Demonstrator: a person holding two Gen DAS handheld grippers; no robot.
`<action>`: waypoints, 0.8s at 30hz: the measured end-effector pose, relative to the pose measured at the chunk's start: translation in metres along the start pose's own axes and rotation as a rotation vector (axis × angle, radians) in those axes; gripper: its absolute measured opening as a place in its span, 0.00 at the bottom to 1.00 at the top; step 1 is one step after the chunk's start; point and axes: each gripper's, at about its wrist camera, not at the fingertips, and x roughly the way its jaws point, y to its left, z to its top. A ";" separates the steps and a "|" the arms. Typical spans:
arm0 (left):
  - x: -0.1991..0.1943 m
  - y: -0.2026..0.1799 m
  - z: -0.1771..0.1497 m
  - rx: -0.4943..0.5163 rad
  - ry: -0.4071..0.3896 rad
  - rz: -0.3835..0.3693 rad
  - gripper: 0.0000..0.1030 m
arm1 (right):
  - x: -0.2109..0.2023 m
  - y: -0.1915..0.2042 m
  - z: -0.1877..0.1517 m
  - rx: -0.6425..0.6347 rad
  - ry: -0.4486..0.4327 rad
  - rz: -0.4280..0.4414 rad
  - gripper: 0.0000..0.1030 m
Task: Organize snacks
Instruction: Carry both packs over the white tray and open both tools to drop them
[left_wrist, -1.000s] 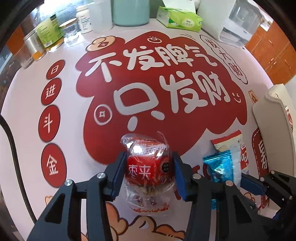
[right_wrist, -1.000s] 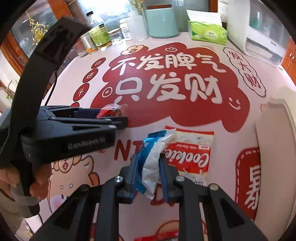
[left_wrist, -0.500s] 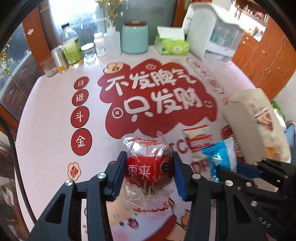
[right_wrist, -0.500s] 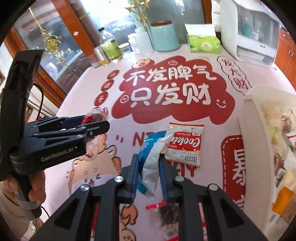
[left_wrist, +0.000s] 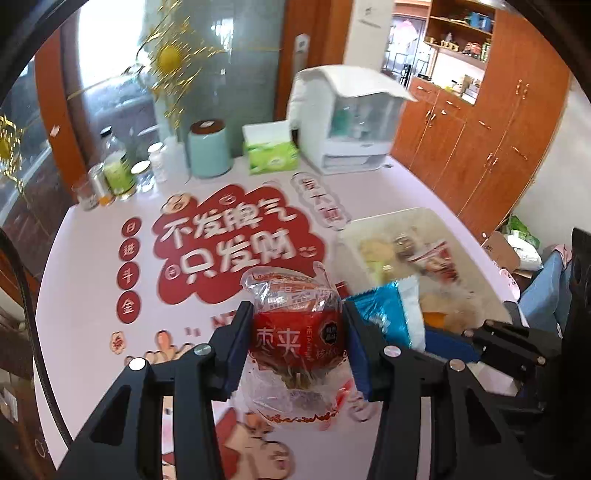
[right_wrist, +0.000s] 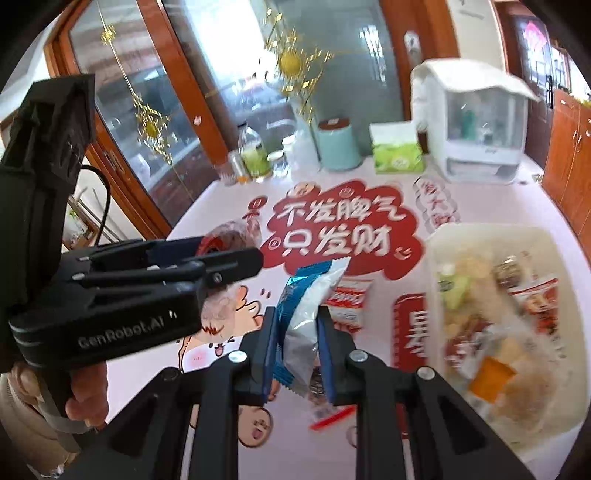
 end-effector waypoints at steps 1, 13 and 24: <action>-0.002 -0.010 0.000 0.001 -0.004 0.003 0.45 | -0.009 -0.007 0.000 -0.002 -0.013 -0.001 0.20; 0.041 -0.150 -0.014 0.017 0.099 -0.003 0.45 | -0.100 -0.162 -0.001 0.060 -0.089 -0.106 0.20; 0.060 -0.203 -0.006 0.041 0.134 0.028 0.45 | -0.097 -0.223 0.020 0.062 -0.067 -0.105 0.20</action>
